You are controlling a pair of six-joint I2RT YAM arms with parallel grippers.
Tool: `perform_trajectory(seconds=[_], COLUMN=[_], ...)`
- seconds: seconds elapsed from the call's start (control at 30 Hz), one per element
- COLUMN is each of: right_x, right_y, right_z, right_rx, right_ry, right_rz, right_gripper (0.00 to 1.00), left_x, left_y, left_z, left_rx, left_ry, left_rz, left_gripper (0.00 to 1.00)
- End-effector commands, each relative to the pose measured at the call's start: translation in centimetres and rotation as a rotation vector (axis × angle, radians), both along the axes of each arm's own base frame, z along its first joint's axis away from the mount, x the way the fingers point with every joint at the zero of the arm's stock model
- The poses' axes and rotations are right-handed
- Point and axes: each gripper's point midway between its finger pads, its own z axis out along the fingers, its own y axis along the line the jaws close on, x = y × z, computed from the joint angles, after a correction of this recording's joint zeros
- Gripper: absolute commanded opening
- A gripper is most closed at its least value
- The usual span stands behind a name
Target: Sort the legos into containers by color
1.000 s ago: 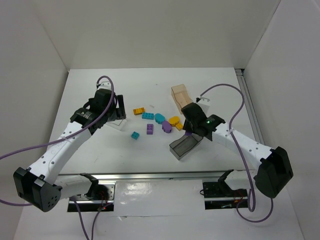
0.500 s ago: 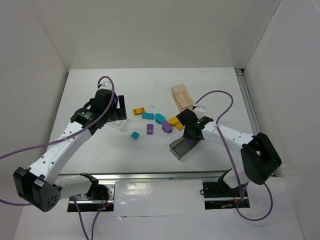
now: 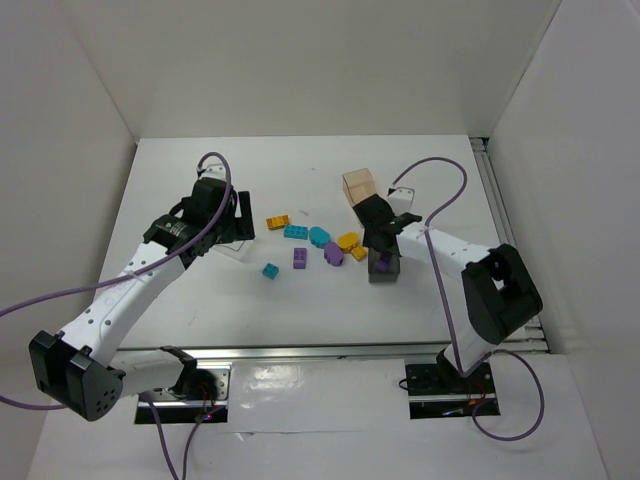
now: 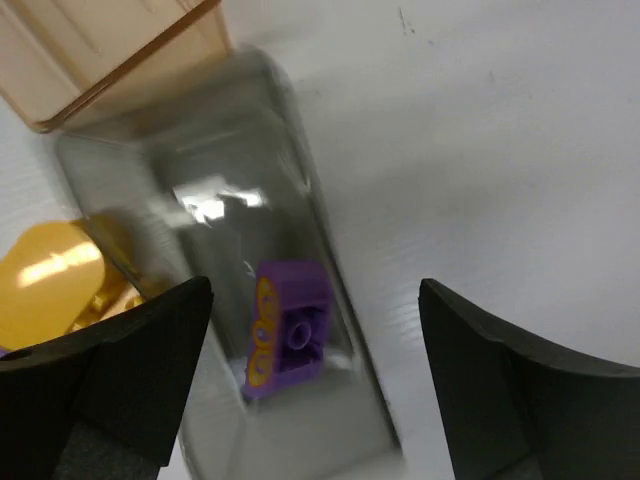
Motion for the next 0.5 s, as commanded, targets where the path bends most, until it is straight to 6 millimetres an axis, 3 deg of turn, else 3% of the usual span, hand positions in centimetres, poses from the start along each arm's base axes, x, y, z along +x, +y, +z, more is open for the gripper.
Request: perform_trajectory(seconds=[0.0, 0.1, 0.23, 0.3, 0.37, 0.47], right_x=[1.1, 0.3, -0.6, -0.6, -1.0, -0.8], right_y=[0.6, 2.1, 7.4, 8.6, 9.6, 10.3], right_z=[3.9, 6.7, 8.4, 8.7, 7.4, 7.3], right_rx=[0.038, 0.099, 0.15, 0.145, 0.124, 0.121], right_ry=[-0.112, -0.168, -0.201, -0.196, -0.159, -0.157], right_rz=[-0.012, 0.037, 0.261, 0.292, 0.318, 0.32], right_gripper=[0.93, 0.93, 0.91, 0.91, 0.91, 0.9], left_x=[0.2, 0.2, 0.2, 0.2, 0.0, 0.0], left_y=[-0.5, -0.5, -0.6, -0.9, -0.8, -0.8], left_z=[0.4, 0.4, 0.4, 0.1, 0.0, 0.0], left_rx=[-0.028, -0.028, -0.035, -0.031, -0.027, -0.027], left_ry=[-0.013, -0.013, -0.013, -0.005, 0.004, 0.004], left_rz=[0.0, 0.0, 0.006, -0.003, -0.003, -0.003], left_gripper=[1.0, 1.0, 1.0, 1.0, 1.0, 1.0])
